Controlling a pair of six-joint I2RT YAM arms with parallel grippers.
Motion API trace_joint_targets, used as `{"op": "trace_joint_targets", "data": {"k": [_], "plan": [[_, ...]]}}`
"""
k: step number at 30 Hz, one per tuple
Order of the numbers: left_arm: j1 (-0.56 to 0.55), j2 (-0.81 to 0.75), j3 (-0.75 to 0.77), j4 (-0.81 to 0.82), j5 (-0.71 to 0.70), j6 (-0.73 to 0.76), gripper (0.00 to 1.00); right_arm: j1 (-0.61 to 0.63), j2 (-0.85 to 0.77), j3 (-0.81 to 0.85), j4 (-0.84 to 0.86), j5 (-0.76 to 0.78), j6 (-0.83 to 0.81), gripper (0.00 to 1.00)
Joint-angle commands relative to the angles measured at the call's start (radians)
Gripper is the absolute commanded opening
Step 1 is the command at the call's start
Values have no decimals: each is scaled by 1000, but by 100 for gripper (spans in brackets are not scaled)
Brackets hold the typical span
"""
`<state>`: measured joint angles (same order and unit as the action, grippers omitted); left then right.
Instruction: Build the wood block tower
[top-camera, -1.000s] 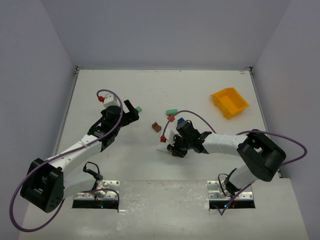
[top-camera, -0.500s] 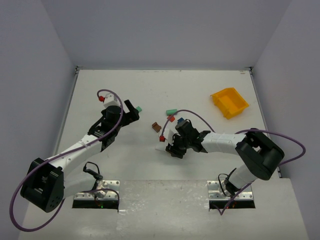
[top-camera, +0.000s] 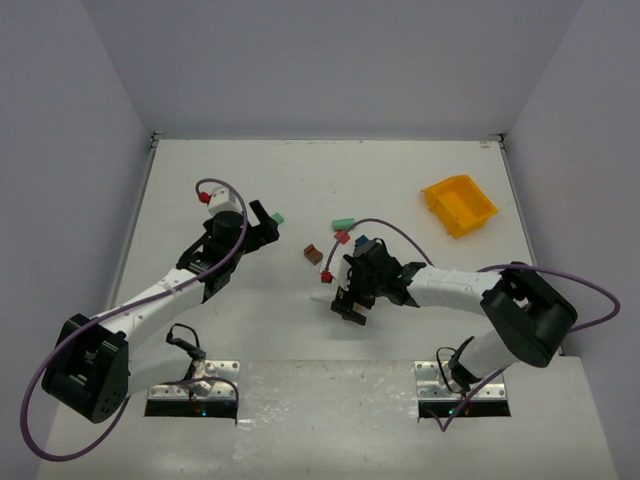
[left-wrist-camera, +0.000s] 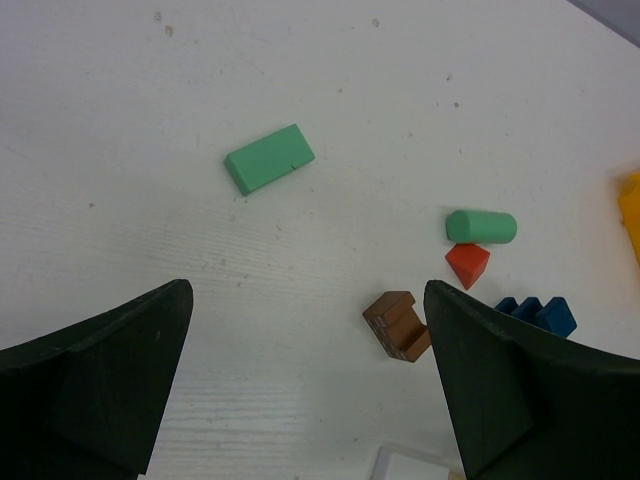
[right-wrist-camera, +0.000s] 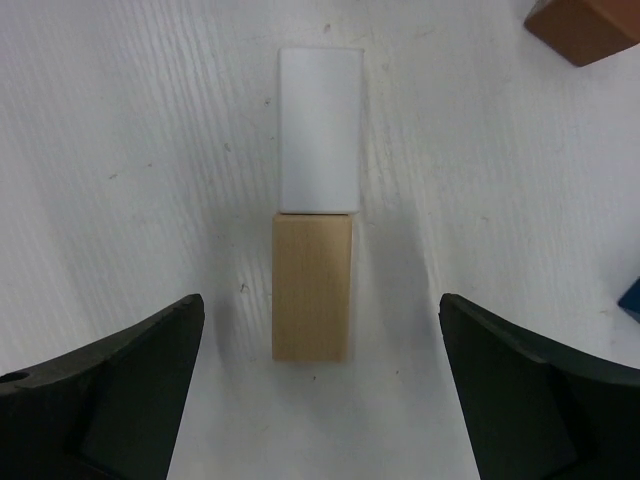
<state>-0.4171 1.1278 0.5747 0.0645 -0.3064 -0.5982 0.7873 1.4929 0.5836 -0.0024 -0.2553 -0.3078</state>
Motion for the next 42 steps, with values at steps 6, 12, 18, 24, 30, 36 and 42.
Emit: {"op": "trace_joint_targets", "data": {"k": [6,12,18,24,30,36,42], "plan": [[9,-19,16,57,44,15,100,-2,-420,-75,203,262,184,99],[1,-13,27,77,122,-9,100,-95,-552,-198,369,692,538,99],[-145,57,67,61,68,-12,100,-351,-513,-215,285,688,887,99],[-223,141,127,-8,-16,-14,100,-422,-463,-195,188,578,936,99],[-224,176,139,-8,-13,-6,100,-424,-453,-200,226,472,882,99],[-223,207,161,-14,-20,17,100,-423,-458,-218,294,375,830,99],[-223,246,190,-17,2,35,100,-424,-422,-207,307,322,803,99]]}}
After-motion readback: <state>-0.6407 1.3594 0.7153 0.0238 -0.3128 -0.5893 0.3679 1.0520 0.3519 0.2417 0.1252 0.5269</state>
